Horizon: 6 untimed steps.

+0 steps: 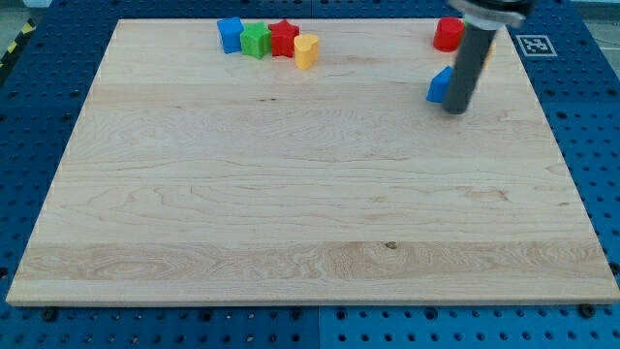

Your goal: Move the blue triangle below the yellow hexagon

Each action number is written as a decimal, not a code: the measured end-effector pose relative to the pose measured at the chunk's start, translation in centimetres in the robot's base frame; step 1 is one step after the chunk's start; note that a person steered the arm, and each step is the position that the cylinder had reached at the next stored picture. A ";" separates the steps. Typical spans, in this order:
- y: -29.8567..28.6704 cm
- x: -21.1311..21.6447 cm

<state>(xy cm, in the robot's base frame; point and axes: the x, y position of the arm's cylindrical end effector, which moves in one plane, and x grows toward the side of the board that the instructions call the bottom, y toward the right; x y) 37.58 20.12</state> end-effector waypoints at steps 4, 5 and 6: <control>-5.9 -0.4; -3.6 -1.7; 1.0 -1.8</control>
